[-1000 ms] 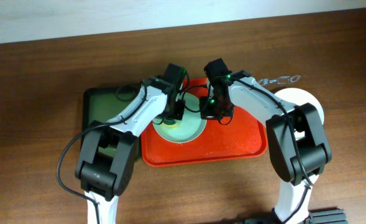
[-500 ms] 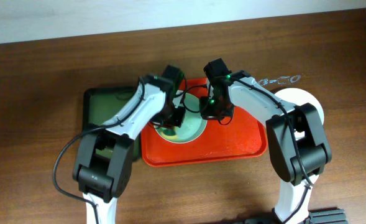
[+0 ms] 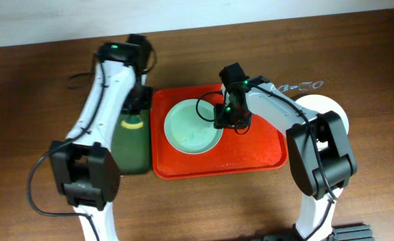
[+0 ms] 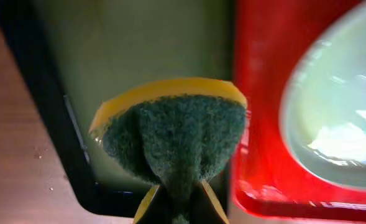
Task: Clean dirty plates on tray and stack at the side
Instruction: 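Return the sponge to the green tray and raise left arm to rest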
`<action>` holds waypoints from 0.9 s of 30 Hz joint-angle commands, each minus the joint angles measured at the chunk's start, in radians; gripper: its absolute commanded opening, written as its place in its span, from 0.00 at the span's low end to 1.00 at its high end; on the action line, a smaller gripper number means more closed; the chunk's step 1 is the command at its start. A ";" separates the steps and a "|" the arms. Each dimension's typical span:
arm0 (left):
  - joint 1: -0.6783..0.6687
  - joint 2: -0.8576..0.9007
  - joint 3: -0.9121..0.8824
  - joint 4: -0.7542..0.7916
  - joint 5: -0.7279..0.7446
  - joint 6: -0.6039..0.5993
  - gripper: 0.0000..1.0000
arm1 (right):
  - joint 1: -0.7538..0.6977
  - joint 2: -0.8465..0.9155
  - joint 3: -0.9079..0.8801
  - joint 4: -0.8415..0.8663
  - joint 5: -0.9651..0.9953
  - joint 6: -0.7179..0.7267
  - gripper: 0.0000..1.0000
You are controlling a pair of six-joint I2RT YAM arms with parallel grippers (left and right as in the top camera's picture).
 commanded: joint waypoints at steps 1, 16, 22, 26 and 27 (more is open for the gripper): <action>0.065 -0.006 -0.142 0.074 -0.015 -0.028 0.02 | 0.010 -0.008 0.012 0.000 0.002 -0.006 0.48; 0.221 -0.146 -0.264 0.286 0.138 -0.028 0.58 | 0.010 -0.007 0.009 0.005 0.002 -0.006 0.39; 0.338 -0.360 -0.251 0.277 0.149 -0.028 0.99 | 0.010 0.010 0.005 0.008 0.002 -0.006 0.15; 0.374 -0.393 -0.251 0.274 0.148 -0.028 0.99 | 0.010 0.021 0.005 0.008 0.002 -0.006 0.14; 0.373 -0.391 -0.251 0.274 0.148 -0.028 0.99 | 0.010 0.029 0.005 0.008 0.002 -0.006 0.14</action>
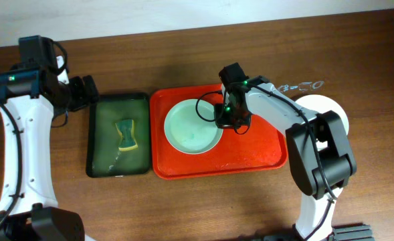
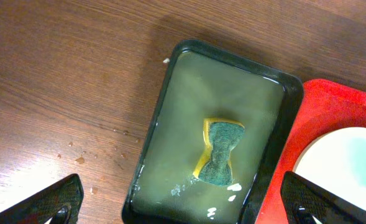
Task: Clean dirty plates on tray and stack at the side
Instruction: 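Return the sponge to the green tray and raise left arm to rest, then lift the cleaned plate with right gripper and tip it over green tray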
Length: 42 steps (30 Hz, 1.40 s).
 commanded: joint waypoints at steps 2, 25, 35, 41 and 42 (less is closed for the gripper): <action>0.007 0.009 0.003 -0.003 0.015 -0.002 1.00 | 0.009 0.040 0.005 0.001 0.002 -0.007 0.15; 0.006 0.009 0.003 -0.003 0.015 -0.002 0.99 | 0.048 -0.002 0.420 -0.299 -0.070 0.028 0.04; 0.006 0.009 0.003 -0.003 0.015 -0.002 0.99 | 0.299 0.000 0.420 -0.024 0.215 0.098 0.04; 0.006 0.009 0.003 -0.003 0.015 -0.002 0.99 | 0.328 -0.002 0.422 0.047 0.276 0.094 0.04; 0.006 0.009 0.003 -0.003 0.015 -0.002 0.99 | 0.329 -0.005 0.428 0.049 0.296 0.094 0.04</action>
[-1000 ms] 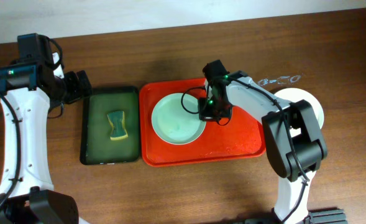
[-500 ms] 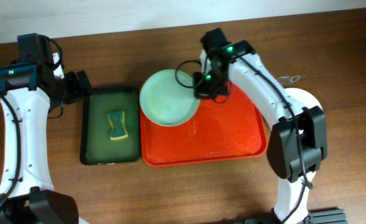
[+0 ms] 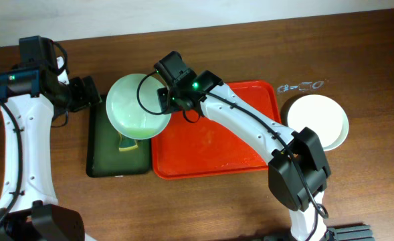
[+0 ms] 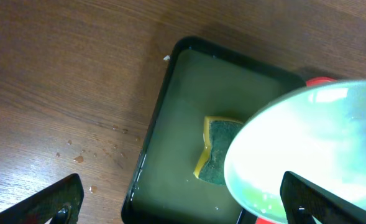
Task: Clean dirty plates on tray and stack at the side
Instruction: 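Lift the cleaned plate with right gripper and tip it over green tray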
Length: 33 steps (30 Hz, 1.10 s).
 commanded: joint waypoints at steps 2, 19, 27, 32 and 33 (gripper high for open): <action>0.002 0.002 0.003 0.000 0.011 -0.002 0.99 | 0.008 -0.045 0.044 0.016 0.116 0.005 0.04; 0.002 0.002 0.003 -0.001 0.011 -0.002 0.99 | 0.286 -0.119 0.076 -0.018 0.855 -0.113 0.04; 0.002 0.002 0.003 0.000 0.011 -0.002 0.99 | 0.370 -0.119 0.076 -0.063 1.035 -0.187 0.04; 0.002 0.002 0.003 0.000 0.011 -0.002 0.99 | 0.374 -0.119 0.076 -0.082 1.035 -0.225 0.04; 0.002 0.002 0.003 0.000 0.011 -0.002 0.99 | 0.374 -0.119 0.076 -0.081 1.040 -0.242 0.04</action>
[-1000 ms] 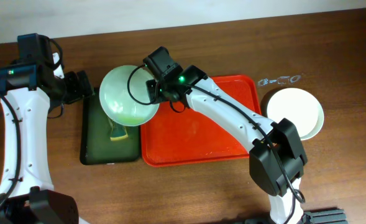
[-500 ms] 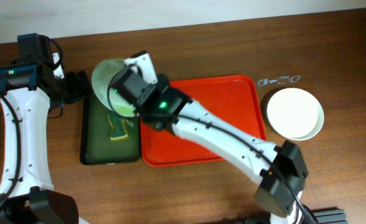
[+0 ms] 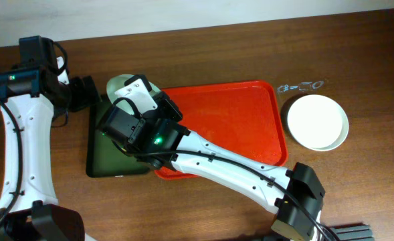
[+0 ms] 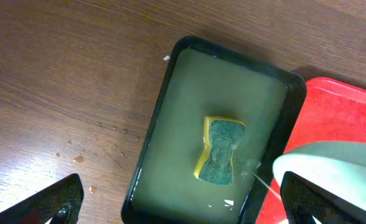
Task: Clean dirty plates on tray and stack at the side
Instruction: 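Lift the cleaned plate with right gripper and tip it over green tray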
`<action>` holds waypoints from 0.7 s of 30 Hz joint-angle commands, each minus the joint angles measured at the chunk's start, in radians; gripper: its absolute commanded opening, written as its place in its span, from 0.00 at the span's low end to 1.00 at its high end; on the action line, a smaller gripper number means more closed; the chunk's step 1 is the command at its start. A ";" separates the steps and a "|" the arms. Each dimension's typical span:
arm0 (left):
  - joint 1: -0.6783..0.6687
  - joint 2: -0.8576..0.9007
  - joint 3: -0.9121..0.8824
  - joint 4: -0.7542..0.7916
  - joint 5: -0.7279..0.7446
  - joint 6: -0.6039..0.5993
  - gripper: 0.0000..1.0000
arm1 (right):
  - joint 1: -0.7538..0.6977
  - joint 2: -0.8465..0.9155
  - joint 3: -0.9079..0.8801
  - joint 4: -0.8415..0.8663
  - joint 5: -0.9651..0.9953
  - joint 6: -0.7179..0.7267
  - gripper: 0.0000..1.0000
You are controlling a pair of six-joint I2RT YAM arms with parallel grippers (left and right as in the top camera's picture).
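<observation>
A pale green plate [image 3: 124, 84] stands tilted over the far right corner of the black tub [image 4: 168, 93], with my right gripper [image 3: 145, 96] shut on its rim. In the left wrist view the plate's edge [image 4: 338, 163] shows at the lower right, and a thin thread of water runs from it into the tub. A yellow and green sponge [image 4: 220, 152] lies in the murky water. My left gripper [image 4: 183, 208] hangs open above the tub's left side, holding nothing. The red tray [image 3: 237, 114] has no plate on it.
White plates [image 3: 317, 120] are stacked on the table right of the tray. My right arm reaches across the tray's front left corner and covers most of the tub [image 3: 93, 161]. Water drops dot the wood left of the tub.
My right arm has moved further left, so its wrist is now over the tub. The plate, held flat above the tub before, is now tipped on edge and dripping. The left arm has not moved.
First my left gripper held the sponge over the tub while my right gripper was at the plate's rim on the tray. Then the sponge lay in the water and the left gripper was open, back at the left. Later the right held the plate over the tub, now tilted.
</observation>
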 commanded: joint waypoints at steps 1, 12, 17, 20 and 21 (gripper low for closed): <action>0.002 0.002 0.003 0.000 0.011 -0.002 0.99 | 0.003 -0.029 0.024 0.000 0.061 -0.056 0.04; 0.002 0.002 0.003 -0.001 0.011 -0.002 0.99 | 0.003 -0.029 0.024 0.000 0.068 -0.127 0.04; 0.002 0.002 0.003 0.000 0.011 -0.002 0.99 | 0.002 -0.029 0.024 -0.001 0.068 -0.127 0.04; 0.002 0.002 0.003 -0.001 0.011 -0.002 0.99 | 0.002 -0.029 0.024 -0.001 0.068 -0.127 0.04; 0.002 0.002 0.003 0.000 0.011 -0.002 0.99 | 0.002 -0.029 0.024 -0.001 0.068 -0.127 0.04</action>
